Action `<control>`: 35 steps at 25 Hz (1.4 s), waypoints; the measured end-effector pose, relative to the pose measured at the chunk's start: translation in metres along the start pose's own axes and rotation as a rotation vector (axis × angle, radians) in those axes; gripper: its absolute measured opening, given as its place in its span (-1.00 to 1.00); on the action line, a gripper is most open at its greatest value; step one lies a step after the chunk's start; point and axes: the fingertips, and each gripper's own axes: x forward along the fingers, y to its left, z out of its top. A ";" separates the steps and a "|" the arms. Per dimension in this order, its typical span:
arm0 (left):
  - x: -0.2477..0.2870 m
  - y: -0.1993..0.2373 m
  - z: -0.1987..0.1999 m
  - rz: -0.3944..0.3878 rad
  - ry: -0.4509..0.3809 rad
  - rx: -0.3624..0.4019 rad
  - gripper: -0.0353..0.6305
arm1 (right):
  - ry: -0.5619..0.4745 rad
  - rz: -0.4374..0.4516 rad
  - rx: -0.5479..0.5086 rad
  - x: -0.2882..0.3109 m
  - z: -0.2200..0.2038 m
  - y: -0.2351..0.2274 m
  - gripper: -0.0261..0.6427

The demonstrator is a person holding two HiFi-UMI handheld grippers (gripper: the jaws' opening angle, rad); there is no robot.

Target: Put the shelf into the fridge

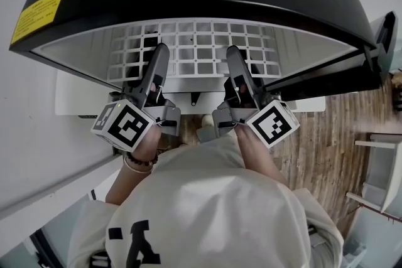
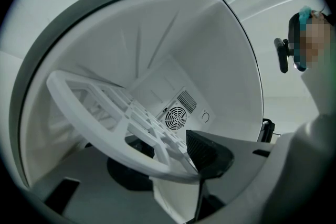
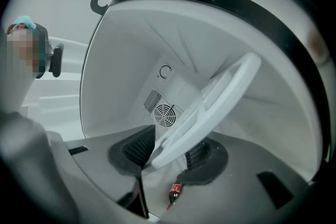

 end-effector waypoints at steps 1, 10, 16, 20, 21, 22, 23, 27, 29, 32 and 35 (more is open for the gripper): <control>0.000 0.000 0.000 0.001 0.000 -0.001 -0.35 | 0.001 0.000 0.000 0.000 0.000 0.000 -0.44; 0.004 0.002 0.002 0.003 -0.003 -0.006 -0.35 | 0.004 0.005 0.009 0.005 0.001 -0.002 -0.44; 0.003 0.001 0.002 -0.007 -0.015 -0.007 -0.35 | 0.000 0.013 -0.001 0.004 0.002 0.000 -0.44; -0.002 -0.002 0.002 -0.028 -0.032 -0.005 -0.35 | -0.016 0.026 -0.019 -0.001 0.002 0.005 -0.44; -0.003 -0.003 0.002 -0.031 -0.034 -0.004 -0.35 | -0.019 0.027 -0.021 -0.002 0.002 0.006 -0.44; -0.004 -0.003 0.003 -0.032 -0.035 -0.004 -0.35 | -0.020 0.027 -0.022 -0.002 0.002 0.006 -0.44; -0.003 -0.003 0.003 -0.033 -0.035 -0.003 -0.35 | -0.020 0.028 -0.022 -0.002 0.002 0.006 -0.44; -0.002 -0.003 0.003 -0.028 -0.034 -0.003 -0.35 | -0.017 0.027 -0.016 0.000 0.003 0.005 -0.44; -0.002 -0.003 0.003 -0.026 -0.036 -0.004 -0.35 | -0.013 0.028 -0.014 0.000 0.003 0.005 -0.44; -0.002 -0.003 0.003 -0.024 -0.036 -0.004 -0.35 | -0.011 0.032 -0.012 0.000 0.002 0.005 -0.44; -0.002 -0.003 0.003 -0.022 -0.034 -0.004 -0.35 | -0.011 0.031 -0.009 0.000 0.003 0.005 -0.44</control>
